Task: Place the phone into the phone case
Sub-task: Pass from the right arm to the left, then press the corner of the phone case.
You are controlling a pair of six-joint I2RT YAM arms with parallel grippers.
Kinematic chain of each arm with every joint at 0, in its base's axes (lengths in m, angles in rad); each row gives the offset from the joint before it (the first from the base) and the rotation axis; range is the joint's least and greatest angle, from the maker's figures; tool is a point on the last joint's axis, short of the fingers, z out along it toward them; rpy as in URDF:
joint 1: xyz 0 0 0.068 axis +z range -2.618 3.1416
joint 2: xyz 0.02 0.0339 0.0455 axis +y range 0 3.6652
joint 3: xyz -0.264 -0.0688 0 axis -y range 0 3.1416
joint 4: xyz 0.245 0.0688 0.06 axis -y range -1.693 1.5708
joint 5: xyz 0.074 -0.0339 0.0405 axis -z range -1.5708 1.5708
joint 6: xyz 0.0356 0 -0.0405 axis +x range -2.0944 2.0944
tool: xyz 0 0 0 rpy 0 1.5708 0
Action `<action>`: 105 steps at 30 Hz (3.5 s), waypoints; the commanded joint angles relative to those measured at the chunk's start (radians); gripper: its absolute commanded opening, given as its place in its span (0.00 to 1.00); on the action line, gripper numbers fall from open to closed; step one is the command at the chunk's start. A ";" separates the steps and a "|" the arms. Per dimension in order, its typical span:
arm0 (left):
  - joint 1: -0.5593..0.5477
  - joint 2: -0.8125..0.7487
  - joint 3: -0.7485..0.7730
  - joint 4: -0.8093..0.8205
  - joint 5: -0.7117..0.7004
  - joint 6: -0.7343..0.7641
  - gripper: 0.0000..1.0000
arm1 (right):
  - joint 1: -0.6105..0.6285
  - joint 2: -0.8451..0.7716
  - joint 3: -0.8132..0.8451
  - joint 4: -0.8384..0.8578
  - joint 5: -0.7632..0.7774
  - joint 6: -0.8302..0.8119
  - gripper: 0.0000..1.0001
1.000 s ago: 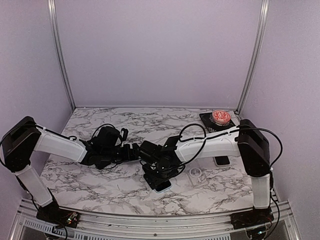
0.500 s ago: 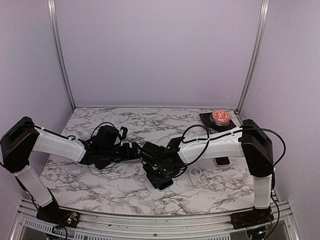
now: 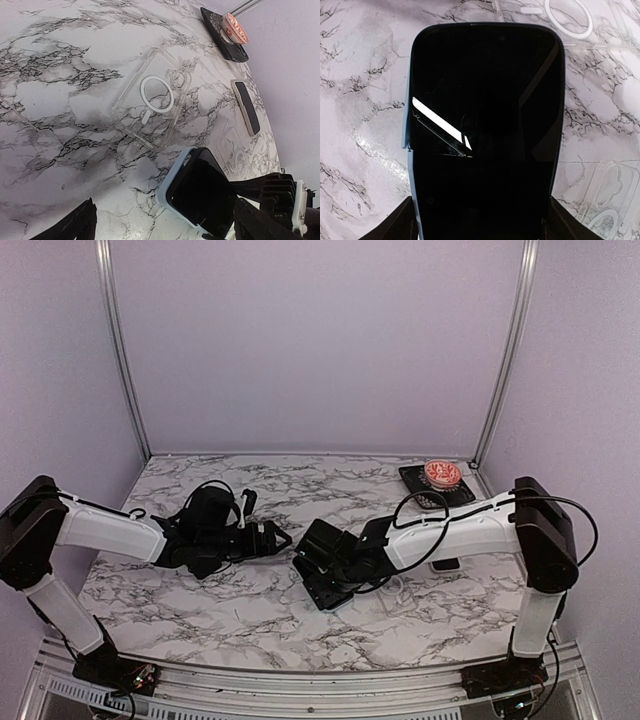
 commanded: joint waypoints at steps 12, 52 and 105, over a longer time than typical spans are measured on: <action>0.001 -0.077 -0.025 0.249 0.166 -0.039 0.94 | 0.035 -0.262 -0.173 0.372 0.143 -0.077 0.00; -0.168 -0.331 -0.047 0.192 0.214 0.466 0.00 | -0.057 -0.749 -0.492 0.711 -0.395 -0.427 0.99; -0.304 -0.471 -0.024 0.144 0.205 0.616 0.75 | -0.104 -0.708 -0.437 0.713 -0.780 -0.499 0.00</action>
